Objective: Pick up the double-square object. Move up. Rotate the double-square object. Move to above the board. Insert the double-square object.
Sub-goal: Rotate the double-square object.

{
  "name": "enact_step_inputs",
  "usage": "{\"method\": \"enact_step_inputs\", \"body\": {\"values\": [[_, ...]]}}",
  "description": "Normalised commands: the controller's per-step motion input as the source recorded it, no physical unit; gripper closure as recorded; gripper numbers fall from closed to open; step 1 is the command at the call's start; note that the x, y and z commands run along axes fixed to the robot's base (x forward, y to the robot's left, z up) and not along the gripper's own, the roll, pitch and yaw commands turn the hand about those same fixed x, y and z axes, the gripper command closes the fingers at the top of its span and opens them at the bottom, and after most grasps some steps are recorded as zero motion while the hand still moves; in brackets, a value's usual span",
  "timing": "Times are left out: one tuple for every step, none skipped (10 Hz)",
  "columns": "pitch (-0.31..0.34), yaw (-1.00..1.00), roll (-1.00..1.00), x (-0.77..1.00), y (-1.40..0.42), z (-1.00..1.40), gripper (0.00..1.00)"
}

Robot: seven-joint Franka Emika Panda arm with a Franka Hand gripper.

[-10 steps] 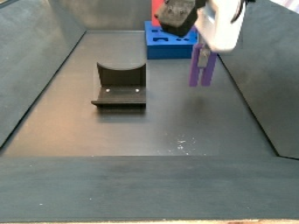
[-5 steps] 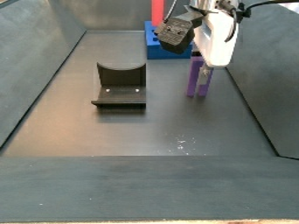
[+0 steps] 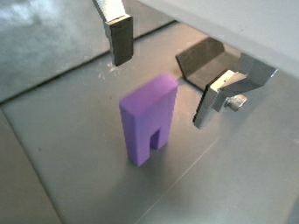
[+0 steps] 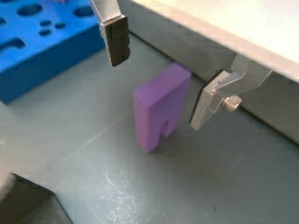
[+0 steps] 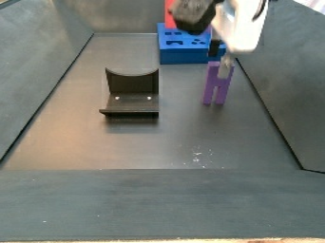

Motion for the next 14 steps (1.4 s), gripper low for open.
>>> {"method": "enact_step_inputs", "body": {"values": [[0.05, -0.01, 0.01, -0.02, 0.01, 0.45, 0.0], [0.056, -0.01, 0.02, -0.02, 0.01, 0.29, 0.0], [0.0, 1.0, 0.0, 0.0, 0.0, 0.0, 0.0], [-0.002, 1.0, 0.0, 0.02, -0.01, -0.08, 0.0], [-0.003, 1.0, 0.0, 0.03, -0.01, -0.08, 0.0], [-0.005, 1.0, 0.0, 0.03, -0.01, -0.05, 0.0], [-0.005, 1.0, 0.0, 0.03, -0.01, -0.05, 0.0], [-0.006, 1.0, 0.0, 0.04, -0.01, -0.04, 0.0], [-0.007, 1.0, 0.0, 0.04, -0.01, -0.04, 0.0], [-0.007, 1.0, 0.0, 0.04, -0.01, -0.04, 0.0], [-0.008, 1.0, 0.0, 0.04, -0.01, -0.04, 0.0], [-0.009, 1.0, 0.0, 0.04, -0.01, -0.04, 0.0], [-0.009, 1.0, 0.0, 0.04, -0.01, -0.04, 0.0], [-0.01, 1.0, 0.0, 0.04, -0.01, -0.04, 0.0]]}}
